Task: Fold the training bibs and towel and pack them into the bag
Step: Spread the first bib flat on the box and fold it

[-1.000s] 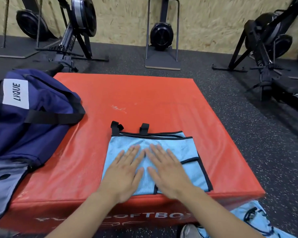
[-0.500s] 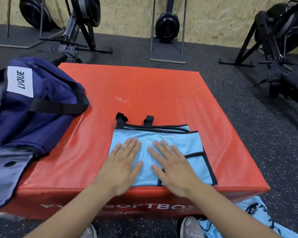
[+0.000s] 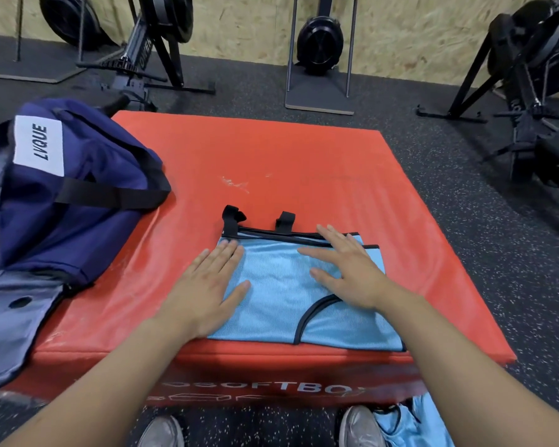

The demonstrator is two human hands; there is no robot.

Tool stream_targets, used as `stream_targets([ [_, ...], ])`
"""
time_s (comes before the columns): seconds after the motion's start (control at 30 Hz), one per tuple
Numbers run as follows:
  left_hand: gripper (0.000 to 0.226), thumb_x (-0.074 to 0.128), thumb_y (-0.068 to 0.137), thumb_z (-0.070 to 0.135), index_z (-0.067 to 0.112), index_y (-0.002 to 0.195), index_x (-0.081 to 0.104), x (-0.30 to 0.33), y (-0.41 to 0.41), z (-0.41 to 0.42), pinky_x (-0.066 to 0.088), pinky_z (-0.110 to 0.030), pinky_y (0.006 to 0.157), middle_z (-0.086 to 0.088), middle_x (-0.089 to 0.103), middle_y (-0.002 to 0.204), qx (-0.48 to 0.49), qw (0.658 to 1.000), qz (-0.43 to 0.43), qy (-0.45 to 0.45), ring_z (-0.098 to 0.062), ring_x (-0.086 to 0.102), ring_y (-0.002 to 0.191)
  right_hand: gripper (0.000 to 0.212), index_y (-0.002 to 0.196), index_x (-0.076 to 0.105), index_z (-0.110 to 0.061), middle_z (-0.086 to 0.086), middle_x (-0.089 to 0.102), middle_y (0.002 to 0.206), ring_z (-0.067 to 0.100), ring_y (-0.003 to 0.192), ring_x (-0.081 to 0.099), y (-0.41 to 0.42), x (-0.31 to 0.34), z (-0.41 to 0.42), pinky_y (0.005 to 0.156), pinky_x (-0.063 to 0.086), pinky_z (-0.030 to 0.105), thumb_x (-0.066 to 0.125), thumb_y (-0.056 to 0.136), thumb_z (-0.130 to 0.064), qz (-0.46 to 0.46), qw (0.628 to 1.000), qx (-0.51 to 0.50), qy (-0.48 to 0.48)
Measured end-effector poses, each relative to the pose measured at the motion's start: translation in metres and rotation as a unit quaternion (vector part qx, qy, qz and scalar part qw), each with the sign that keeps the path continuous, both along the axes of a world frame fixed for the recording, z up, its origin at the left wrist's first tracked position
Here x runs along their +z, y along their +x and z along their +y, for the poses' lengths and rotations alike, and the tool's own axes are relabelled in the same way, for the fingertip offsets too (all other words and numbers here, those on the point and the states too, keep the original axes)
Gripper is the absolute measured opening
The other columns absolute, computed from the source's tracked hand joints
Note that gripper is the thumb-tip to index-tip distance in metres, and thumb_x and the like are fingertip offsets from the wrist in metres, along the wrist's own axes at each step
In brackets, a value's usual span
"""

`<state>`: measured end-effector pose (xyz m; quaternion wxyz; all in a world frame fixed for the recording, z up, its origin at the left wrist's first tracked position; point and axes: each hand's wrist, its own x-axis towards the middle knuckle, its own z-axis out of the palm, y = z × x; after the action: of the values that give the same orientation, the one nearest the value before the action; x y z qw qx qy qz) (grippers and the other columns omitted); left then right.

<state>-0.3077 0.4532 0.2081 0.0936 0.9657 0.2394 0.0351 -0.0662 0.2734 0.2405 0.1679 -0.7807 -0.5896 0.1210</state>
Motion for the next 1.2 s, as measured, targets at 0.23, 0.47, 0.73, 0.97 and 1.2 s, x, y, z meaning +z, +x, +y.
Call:
stream_targets([
  [0.23, 0.095, -0.021, 0.081, 0.075, 0.028, 0.160, 0.006, 0.009, 0.001, 0.006, -0.009, -0.027, 0.123, 0.014, -0.005, 0.165, 0.004, 0.999, -0.039, -0.024, 0.004, -0.017, 0.148, 0.040, 0.140, 0.049, -0.051, -0.015, 0.023, 0.162, 0.005, 0.151, 0.007, 0.005, -0.001, 0.029, 0.124, -0.009, 0.040, 0.051, 0.101, -0.040, 0.034, 0.999, 0.001, -0.041],
  [0.47, 0.094, -0.012, 0.087, 0.075, 0.025, 0.159, 0.020, 0.018, -0.005, 0.006, -0.001, -0.032, 0.125, 0.009, 0.007, 0.167, 0.023, 0.997, -0.077, -0.022, -0.005, -0.002, 0.153, 0.042, 0.142, 0.048, -0.047, -0.012, 0.029, 0.159, 0.014, 0.148, 0.018, 0.001, -0.003, 0.049, 0.124, 0.005, 0.041, 0.050, 0.101, -0.039, 0.011, 0.995, -0.100, -0.027],
  [0.73, 0.070, 0.010, 0.096, 0.061, 0.030, 0.152, 0.037, 0.020, -0.009, -0.005, 0.020, -0.037, 0.120, 0.001, 0.038, 0.154, 0.020, 0.998, -0.056, 0.007, -0.018, 0.027, 0.147, 0.048, 0.149, 0.042, -0.039, -0.004, 0.028, 0.160, 0.020, 0.148, 0.023, 0.010, -0.003, 0.044, 0.121, 0.019, 0.044, 0.044, 0.101, -0.043, -0.020, 0.968, -0.244, -0.055],
  [0.97, 0.058, 0.009, 0.100, 0.060, 0.046, 0.150, 0.034, 0.018, 0.011, -0.032, 0.026, -0.037, 0.115, 0.009, 0.045, 0.137, -0.059, 0.997, -0.051, -0.028, -0.013, 0.032, 0.140, 0.052, 0.153, 0.035, -0.035, 0.002, 0.026, 0.160, 0.024, 0.145, 0.025, 0.011, 0.007, 0.024, 0.114, 0.024, 0.047, 0.038, 0.102, -0.045, -0.067, 0.942, -0.307, -0.119],
  [1.2, 0.065, 0.004, 0.098, 0.060, 0.043, 0.142, 0.049, 0.018, 0.022, -0.042, 0.013, -0.032, 0.118, 0.015, 0.038, 0.152, -0.055, 0.997, -0.055, -0.025, -0.007, 0.017, 0.149, 0.052, 0.154, 0.032, -0.032, 0.001, 0.028, 0.158, 0.024, 0.143, 0.027, 0.011, 0.011, 0.000, 0.112, 0.027, 0.046, 0.035, 0.104, -0.045, -0.079, 0.943, -0.290, -0.140],
])
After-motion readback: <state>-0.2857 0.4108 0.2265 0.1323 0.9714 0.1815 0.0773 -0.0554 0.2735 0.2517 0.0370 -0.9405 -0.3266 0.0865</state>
